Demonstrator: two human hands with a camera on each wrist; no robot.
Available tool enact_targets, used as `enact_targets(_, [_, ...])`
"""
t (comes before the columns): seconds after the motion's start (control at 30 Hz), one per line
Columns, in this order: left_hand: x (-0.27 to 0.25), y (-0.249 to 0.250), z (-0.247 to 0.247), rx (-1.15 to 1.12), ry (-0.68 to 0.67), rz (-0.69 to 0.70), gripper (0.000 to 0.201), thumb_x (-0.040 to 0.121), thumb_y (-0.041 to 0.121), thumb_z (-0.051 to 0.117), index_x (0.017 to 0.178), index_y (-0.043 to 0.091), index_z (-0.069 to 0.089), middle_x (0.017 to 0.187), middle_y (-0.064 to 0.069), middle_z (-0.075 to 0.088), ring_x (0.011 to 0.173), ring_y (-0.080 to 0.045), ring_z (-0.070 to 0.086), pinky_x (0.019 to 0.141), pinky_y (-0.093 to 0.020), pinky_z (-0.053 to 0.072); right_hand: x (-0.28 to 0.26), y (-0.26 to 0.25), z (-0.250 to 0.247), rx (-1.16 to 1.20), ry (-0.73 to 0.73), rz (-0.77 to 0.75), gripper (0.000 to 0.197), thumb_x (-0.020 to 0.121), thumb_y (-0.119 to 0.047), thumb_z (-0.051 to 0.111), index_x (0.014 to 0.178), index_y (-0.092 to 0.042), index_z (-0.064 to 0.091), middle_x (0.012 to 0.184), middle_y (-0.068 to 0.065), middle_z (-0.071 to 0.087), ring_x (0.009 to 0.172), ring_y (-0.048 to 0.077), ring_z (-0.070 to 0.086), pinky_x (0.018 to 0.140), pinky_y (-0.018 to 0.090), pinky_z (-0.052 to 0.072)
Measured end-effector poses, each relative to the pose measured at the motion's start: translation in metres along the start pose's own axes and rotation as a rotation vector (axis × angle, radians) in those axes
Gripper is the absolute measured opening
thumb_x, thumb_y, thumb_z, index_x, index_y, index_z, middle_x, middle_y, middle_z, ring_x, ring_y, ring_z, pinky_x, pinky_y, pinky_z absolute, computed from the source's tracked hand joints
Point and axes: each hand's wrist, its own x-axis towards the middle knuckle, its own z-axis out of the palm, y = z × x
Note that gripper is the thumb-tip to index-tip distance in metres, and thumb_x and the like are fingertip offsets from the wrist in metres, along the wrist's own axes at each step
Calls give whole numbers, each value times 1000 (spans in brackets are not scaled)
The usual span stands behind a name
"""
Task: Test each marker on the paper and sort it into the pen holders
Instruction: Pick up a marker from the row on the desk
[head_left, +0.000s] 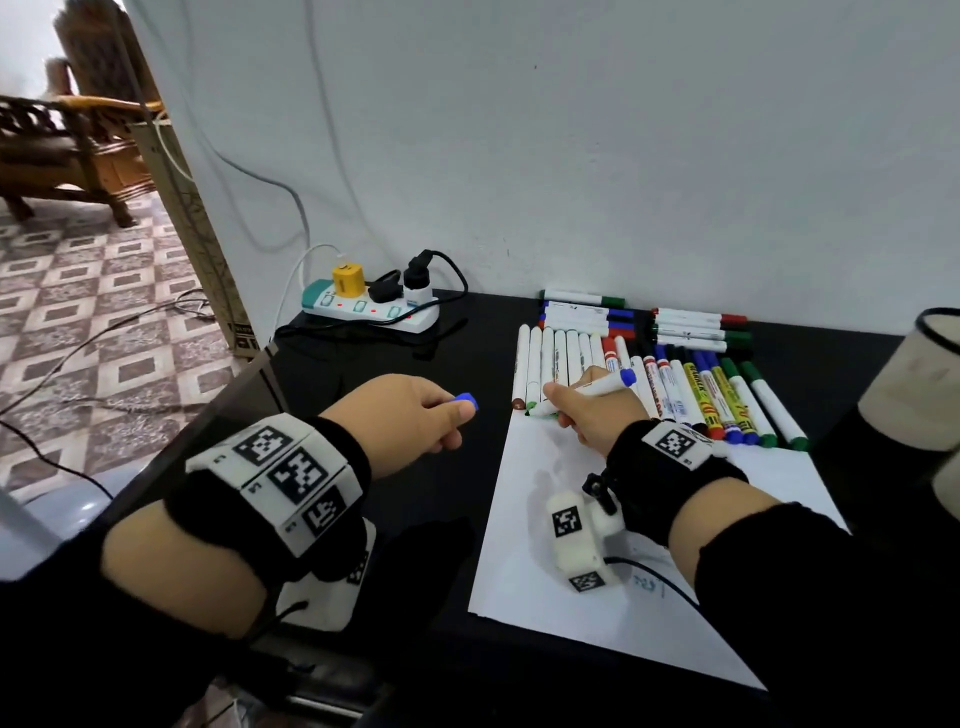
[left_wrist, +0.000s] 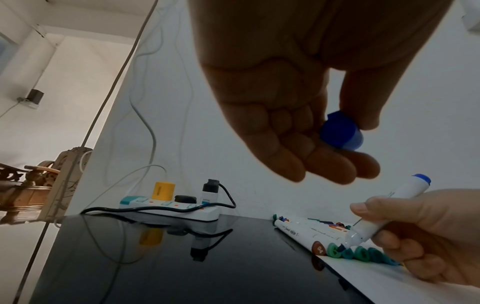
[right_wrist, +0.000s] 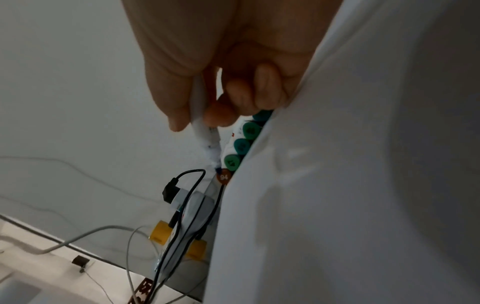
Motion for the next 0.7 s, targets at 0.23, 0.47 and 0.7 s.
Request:
enact_targets(0.23, [5, 1, 14, 2, -20, -18, 28, 94, 43, 46, 94, 24, 66, 88, 7, 71, 83, -10, 65, 85, -26, 48, 3, 8, 3, 10, -23, -30, 24, 89, -39, 60, 78, -21, 48, 69, -4, 63, 67, 16, 55, 83, 39, 47])
enact_targets(0.47, [7, 4, 21, -25, -14, -13, 27, 94, 43, 46, 92, 24, 65, 86, 7, 70, 84, -11, 66, 79, -23, 46, 5, 7, 6, -37, -42, -56, 24, 90, -36, 61, 78, -21, 47, 69, -5, 61, 76, 17, 59, 83, 35, 47])
enact_targets(0.7, [9, 1, 25, -10, -24, -32, 31, 94, 46, 45, 90, 24, 66, 91, 4, 71, 86, -12, 66, 84, -28, 48, 9, 13, 6, -26, 39, -61, 29, 90, -29, 61, 72, -19, 40, 69, -1, 53, 66, 12, 50, 63, 27, 40])
